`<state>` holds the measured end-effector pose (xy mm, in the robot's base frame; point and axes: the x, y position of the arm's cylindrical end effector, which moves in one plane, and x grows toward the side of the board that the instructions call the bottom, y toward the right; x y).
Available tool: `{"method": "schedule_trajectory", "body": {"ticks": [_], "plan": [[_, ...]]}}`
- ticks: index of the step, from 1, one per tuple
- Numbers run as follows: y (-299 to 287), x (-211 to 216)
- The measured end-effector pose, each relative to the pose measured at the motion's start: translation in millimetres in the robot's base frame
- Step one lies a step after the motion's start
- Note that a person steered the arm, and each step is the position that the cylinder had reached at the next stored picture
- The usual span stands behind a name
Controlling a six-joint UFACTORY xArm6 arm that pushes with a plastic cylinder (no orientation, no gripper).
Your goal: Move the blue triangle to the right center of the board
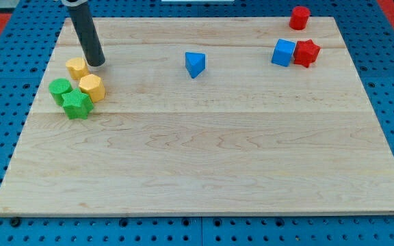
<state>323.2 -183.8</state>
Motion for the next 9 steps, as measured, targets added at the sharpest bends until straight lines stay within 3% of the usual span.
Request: {"method": "schedule_trajectory", "body": {"ticks": [2, 4, 8, 9], "plan": [[43, -62], [51, -69], [278, 64], [249, 45]]}}
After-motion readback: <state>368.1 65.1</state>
